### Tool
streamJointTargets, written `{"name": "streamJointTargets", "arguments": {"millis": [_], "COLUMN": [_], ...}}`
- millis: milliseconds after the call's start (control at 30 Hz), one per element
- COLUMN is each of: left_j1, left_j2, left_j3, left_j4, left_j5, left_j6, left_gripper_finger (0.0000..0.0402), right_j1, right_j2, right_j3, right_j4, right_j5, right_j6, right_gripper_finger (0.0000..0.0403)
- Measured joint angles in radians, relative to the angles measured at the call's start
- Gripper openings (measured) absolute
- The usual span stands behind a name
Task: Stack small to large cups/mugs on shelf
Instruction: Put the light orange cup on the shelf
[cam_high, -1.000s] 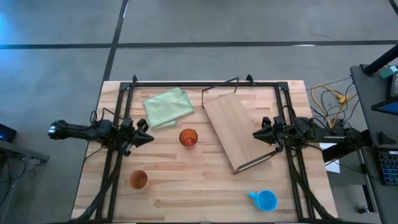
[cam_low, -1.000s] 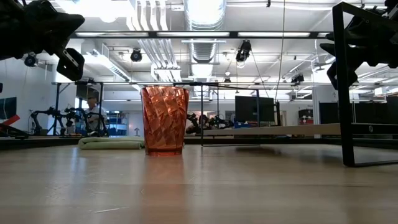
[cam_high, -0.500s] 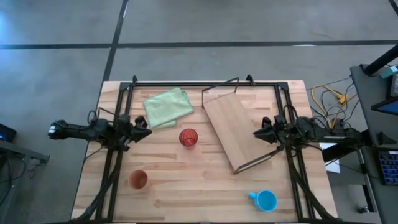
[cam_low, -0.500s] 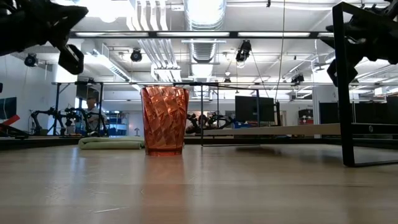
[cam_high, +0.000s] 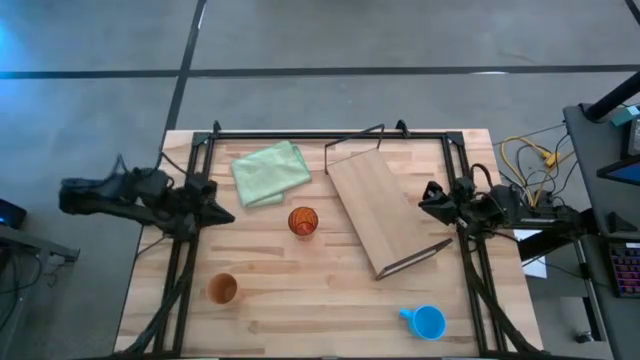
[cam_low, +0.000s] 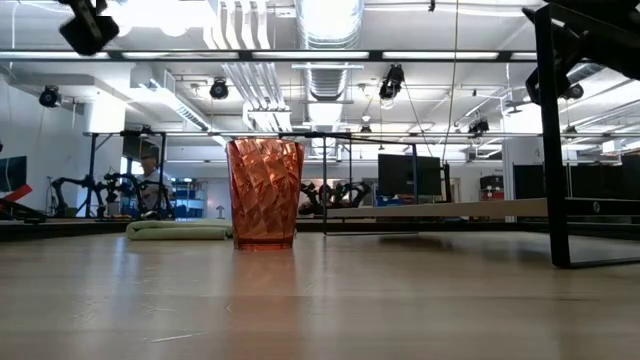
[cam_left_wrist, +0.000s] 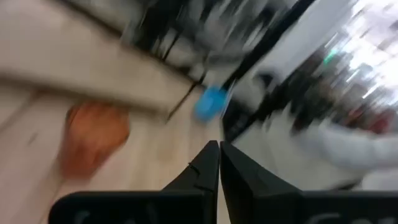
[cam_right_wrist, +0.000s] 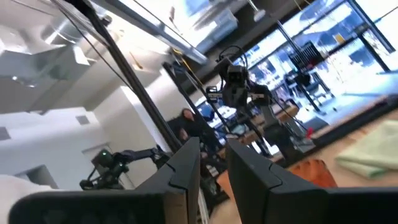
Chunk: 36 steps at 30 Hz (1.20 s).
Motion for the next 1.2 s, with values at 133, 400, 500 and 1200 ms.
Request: {"name": "streamJointTargets", "arguments": {"millis": [133, 400, 500, 1200], "left_j1": [-0.015, -0.081, -0.105, -0.324], "left_j2": [0.236, 0.581, 0.635, 0.779], "left_j3": [0.294, 0.63, 0.647, 0.477], "left_j4": [-0.357, -0.768, -0.801, -0.805], "left_j5": [0.045, 0.053, 0.055, 0.114], "left_j6": [0.082, 0.117, 0.113, -0.15], "left_gripper_finger": [0.0, 0.0, 0.0, 0.0], "right_j1": [0.002, 0.002, 0.002, 0.002], "right_j2": [0.023, 0.244, 0.398, 1.059], "right_j3": [0.037, 0.496, 0.726, 1.468], "right_j4": [0.003, -0.361, -0.614, -1.134], "right_j5": [-0.031, -0.134, -0.136, -0.136], "right_j6": [0.002, -0.202, -0.238, -0.452], "right_gripper_finger": [0.0073, 0.0073, 0.0073, 0.0073]}}
